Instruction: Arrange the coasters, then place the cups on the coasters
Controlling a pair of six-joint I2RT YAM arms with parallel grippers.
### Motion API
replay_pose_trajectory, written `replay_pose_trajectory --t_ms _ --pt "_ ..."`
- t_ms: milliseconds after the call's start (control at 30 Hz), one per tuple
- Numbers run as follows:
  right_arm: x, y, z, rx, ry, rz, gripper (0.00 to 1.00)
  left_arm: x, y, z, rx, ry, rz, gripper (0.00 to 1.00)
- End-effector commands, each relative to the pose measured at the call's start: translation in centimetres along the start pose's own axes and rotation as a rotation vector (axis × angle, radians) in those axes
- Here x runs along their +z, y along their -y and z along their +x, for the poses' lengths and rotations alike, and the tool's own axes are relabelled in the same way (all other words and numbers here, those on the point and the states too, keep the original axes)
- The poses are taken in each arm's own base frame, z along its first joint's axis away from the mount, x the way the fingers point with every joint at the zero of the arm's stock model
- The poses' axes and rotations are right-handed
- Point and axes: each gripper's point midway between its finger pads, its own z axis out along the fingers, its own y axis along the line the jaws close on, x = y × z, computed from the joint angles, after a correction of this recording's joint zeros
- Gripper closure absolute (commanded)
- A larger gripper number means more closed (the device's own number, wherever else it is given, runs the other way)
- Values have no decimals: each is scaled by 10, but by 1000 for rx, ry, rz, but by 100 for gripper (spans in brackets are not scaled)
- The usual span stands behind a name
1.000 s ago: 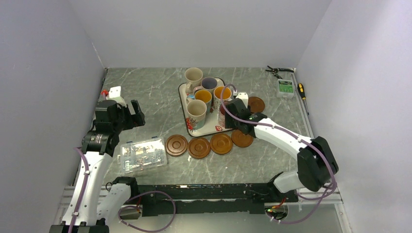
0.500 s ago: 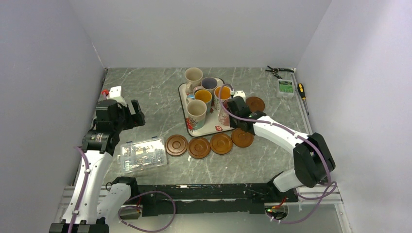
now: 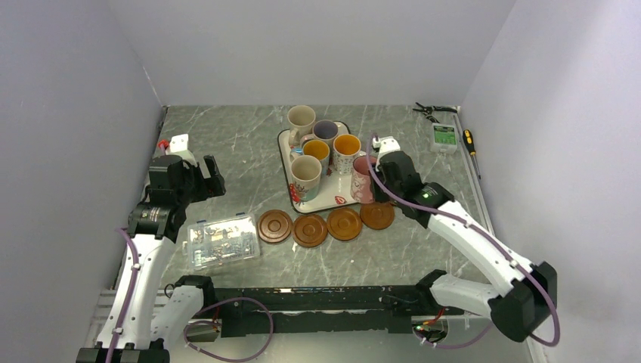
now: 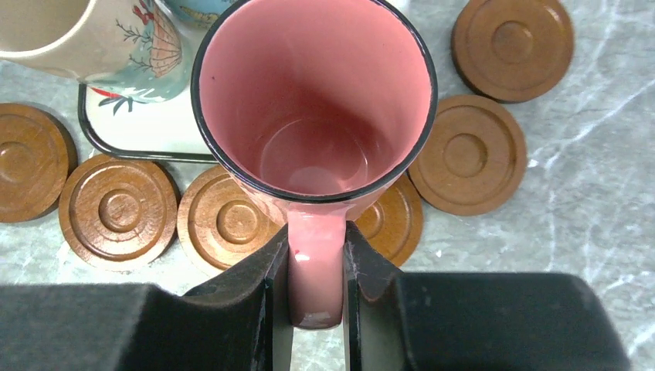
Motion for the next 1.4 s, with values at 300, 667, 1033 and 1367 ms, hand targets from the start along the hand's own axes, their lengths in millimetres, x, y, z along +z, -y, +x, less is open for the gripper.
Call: replay_pose_trajectory --t_ms 300,667,1033,1367 --pt "-34 90 -81 184 297 277 100 -4 2 -14 -2 56 2 6" --pt "14 154 -121 203 454 270 100 -4 4 -14 -1 56 13 6" --pt "54 167 -119 14 430 231 100 -5 5 -15 0 59 21 6" --pt "73 168 -113 -55 406 175 100 -5 4 -15 -2 60 16 6"
